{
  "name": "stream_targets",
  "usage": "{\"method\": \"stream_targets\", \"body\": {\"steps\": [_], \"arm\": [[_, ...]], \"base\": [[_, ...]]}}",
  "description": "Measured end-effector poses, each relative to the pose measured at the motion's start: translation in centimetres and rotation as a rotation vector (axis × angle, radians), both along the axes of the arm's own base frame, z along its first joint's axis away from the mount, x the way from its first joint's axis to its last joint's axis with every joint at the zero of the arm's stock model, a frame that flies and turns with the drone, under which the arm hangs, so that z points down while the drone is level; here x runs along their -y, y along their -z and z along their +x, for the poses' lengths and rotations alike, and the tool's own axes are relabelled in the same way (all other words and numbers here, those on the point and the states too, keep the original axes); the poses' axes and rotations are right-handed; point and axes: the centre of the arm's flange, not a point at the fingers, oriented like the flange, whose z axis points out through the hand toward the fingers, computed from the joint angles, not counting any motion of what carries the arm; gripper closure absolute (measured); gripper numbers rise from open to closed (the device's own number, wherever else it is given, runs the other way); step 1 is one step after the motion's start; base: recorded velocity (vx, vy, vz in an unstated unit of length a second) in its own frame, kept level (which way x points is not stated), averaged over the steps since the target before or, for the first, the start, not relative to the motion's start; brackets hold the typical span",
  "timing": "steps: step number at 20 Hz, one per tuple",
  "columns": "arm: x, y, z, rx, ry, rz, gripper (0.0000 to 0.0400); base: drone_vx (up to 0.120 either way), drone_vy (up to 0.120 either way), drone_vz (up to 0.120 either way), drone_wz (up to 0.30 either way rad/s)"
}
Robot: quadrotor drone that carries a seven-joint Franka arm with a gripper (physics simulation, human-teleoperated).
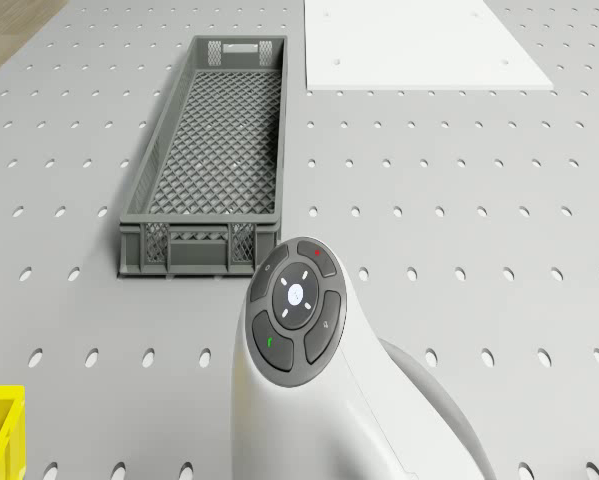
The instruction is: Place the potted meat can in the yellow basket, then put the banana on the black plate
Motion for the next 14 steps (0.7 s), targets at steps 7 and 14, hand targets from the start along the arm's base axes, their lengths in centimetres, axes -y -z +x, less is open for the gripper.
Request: {"method": "stream_targets", "body": {"steps": [7, 14], "arm": [[0.00, 0.02, 0.00, 0.000, 0.000, 0.000, 0.0199], [0.00, 0.02, 0.00, 0.000, 0.000, 0.000, 0.0199]], "base": [[-0.120, 0.120, 0.000, 0.000], [-0.120, 0.120, 0.000, 0.000]]}}
